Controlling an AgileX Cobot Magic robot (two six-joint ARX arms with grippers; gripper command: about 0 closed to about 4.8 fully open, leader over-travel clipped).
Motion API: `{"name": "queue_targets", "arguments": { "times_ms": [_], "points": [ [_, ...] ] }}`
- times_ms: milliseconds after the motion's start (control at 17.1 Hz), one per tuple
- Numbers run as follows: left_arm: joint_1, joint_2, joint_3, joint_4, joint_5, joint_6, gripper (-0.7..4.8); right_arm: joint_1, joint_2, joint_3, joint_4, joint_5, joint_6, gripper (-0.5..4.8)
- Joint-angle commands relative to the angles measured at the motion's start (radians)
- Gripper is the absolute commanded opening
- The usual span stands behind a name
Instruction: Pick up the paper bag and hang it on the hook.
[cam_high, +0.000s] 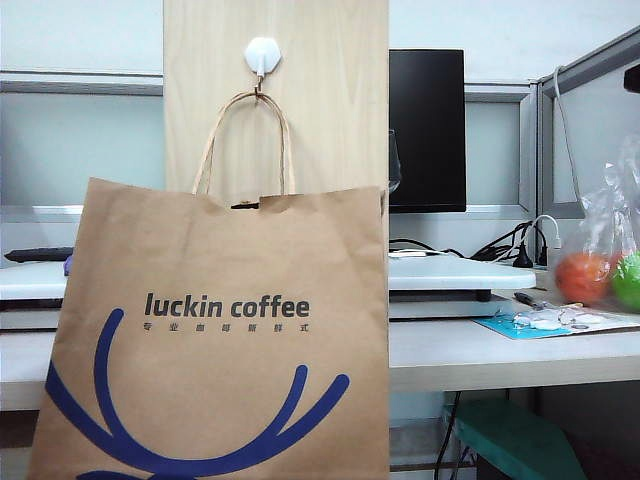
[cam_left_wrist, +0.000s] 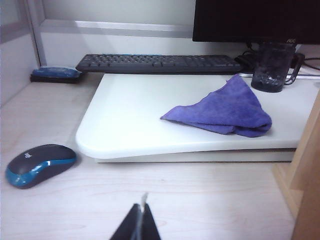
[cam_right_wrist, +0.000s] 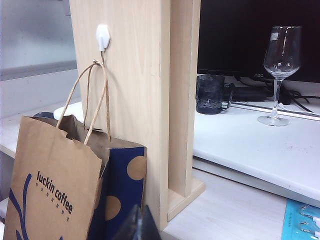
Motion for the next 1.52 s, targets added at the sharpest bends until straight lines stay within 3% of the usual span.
{"name": "queue_targets", "arguments": {
  "times_ms": [59,351,1463,1521],
  "points": [
    [0.000,0.000,0.001,0.017,0.007,0.023,-0.04,0.000,0.000,-0.007,0.013,-0.003,-0.002,0.00],
    [0.000,0.000,0.001,0.024,0.071,0.071,-0.04,0.000,0.000,-0.007,0.013,-0.003,-0.002,0.00],
    [0.000,0.000,0.001,0.023,0.071,0.071,-0.05,-0.001,0.000,-0.007,-0.001,-0.001,-0.028,0.00],
    [0.000,0.000,0.001,0.023,0.071,0.071,-0.05,0.000,0.000,-0.007,-0.038,0.064,-0.057,0.00]
  ]
}}
